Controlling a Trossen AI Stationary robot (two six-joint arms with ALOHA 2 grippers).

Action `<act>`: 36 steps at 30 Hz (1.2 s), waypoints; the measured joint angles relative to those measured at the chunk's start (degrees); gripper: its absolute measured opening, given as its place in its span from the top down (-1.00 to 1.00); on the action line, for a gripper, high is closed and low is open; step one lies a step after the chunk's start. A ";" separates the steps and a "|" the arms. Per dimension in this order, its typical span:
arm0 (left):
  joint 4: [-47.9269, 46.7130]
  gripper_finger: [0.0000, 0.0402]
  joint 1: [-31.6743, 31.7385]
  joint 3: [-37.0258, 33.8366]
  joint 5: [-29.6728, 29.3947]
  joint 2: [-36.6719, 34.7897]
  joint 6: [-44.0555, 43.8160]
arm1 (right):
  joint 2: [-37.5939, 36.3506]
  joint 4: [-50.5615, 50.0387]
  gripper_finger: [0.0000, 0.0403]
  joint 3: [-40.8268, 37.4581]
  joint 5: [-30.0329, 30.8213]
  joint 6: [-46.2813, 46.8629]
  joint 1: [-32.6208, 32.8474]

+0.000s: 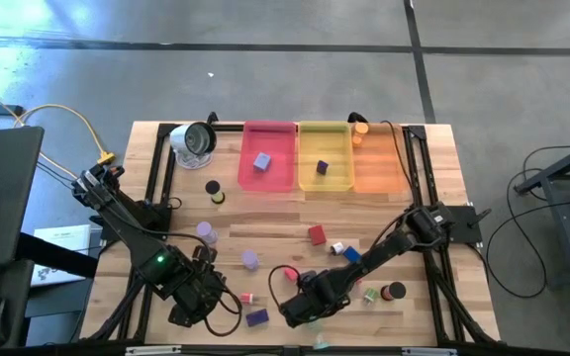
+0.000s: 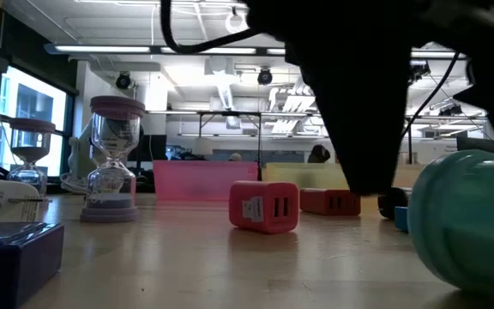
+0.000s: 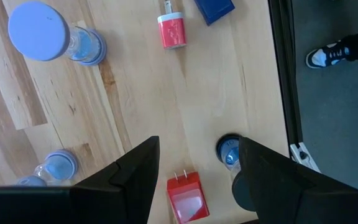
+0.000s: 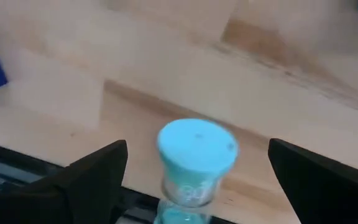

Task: Pick & Place Office items
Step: Put the light blue hourglass into the orange bin

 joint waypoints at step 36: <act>-1.57 -0.06 -0.02 0.02 -1.58 0.00 0.27 | 4.53 1.58 -0.17 0.15 -7.05 -1.23 -0.36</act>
